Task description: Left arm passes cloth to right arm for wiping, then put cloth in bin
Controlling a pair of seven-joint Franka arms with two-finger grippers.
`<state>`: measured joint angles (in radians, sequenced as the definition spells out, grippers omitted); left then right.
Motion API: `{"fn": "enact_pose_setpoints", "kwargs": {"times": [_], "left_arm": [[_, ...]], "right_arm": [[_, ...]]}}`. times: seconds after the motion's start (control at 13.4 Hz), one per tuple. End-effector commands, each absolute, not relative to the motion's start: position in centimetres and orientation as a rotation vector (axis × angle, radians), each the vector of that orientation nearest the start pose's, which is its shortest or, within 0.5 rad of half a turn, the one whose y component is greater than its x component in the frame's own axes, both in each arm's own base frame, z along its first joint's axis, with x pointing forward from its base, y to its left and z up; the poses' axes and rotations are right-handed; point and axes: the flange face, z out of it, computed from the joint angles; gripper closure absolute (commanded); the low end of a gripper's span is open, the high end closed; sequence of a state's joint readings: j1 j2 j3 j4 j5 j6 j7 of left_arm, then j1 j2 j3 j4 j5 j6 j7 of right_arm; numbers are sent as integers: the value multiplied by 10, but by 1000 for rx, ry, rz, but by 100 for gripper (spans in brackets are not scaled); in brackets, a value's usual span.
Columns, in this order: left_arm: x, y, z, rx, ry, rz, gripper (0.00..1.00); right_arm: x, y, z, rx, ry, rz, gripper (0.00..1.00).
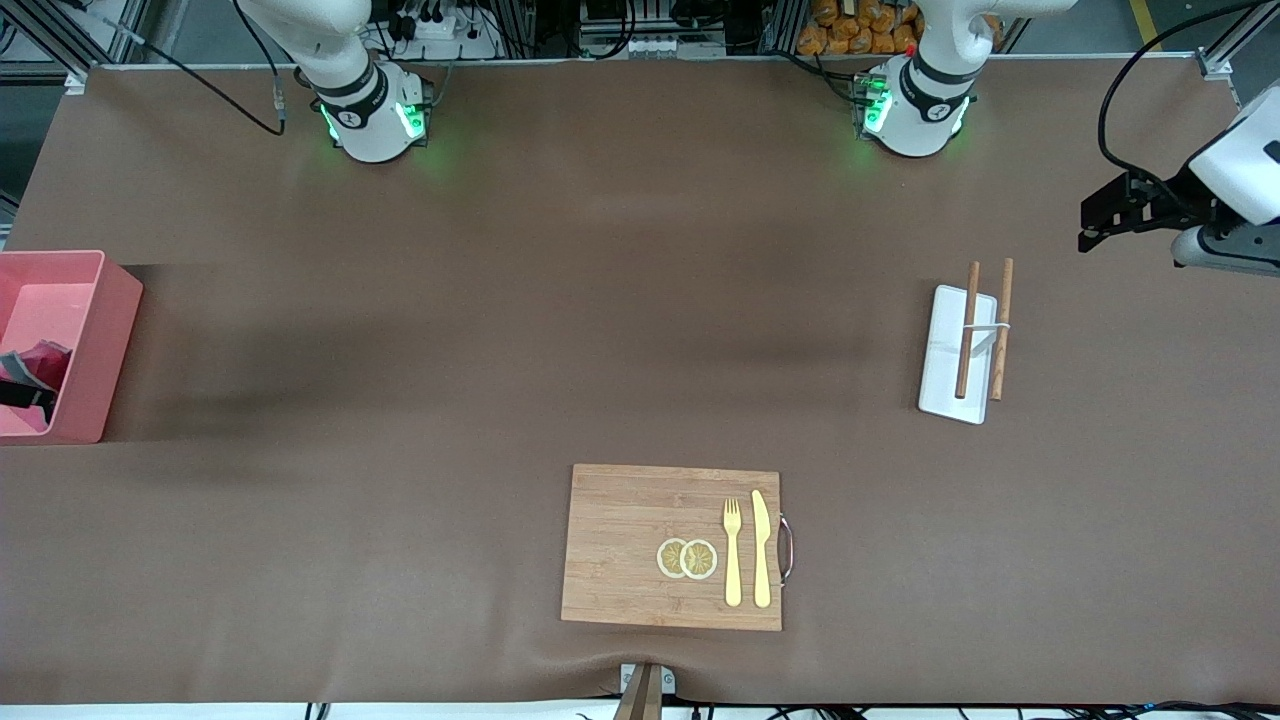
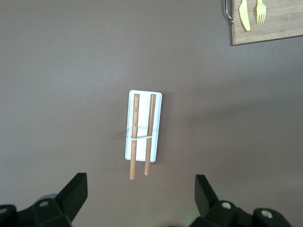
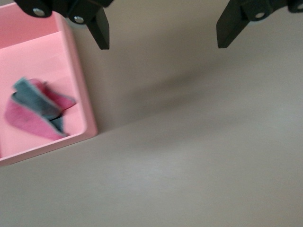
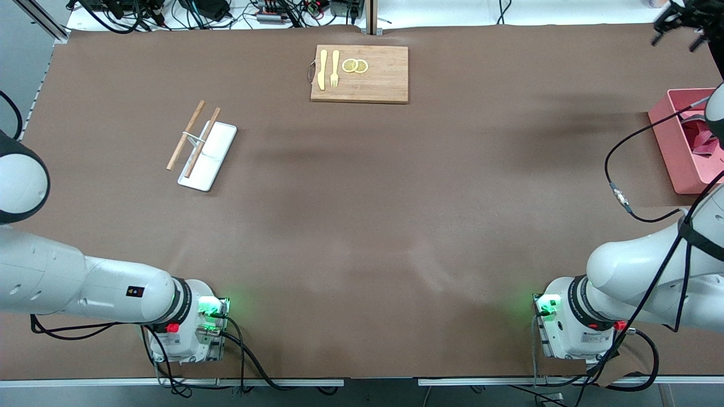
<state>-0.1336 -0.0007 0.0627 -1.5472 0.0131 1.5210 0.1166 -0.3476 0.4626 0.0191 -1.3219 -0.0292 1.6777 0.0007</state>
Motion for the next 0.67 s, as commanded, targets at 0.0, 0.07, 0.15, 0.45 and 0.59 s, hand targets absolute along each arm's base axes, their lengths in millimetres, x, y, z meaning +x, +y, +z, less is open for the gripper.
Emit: {"fn": "enact_pose_setpoints", "kwargs": {"times": [0.0,0.07,0.15,0.45,0.59], "left_arm": [[557,-36,633,-3072,288,13,0],[558,-38,632,-3071,290,13,0],[559,-41,629,-3070,295,22,0],[559,-45,631,-3081,301,17,0],[558,-42,631,-3080,292,17,0]], "right_arm": [[657,-150,485,-3078,550,197,0],[661,-122,504,-3070,528,184,0],[660,-104,518,-3054,548,206,0],[642,-19,590,-3045,622,144,0],[640,10,598,-3051,628,111,0]]}}
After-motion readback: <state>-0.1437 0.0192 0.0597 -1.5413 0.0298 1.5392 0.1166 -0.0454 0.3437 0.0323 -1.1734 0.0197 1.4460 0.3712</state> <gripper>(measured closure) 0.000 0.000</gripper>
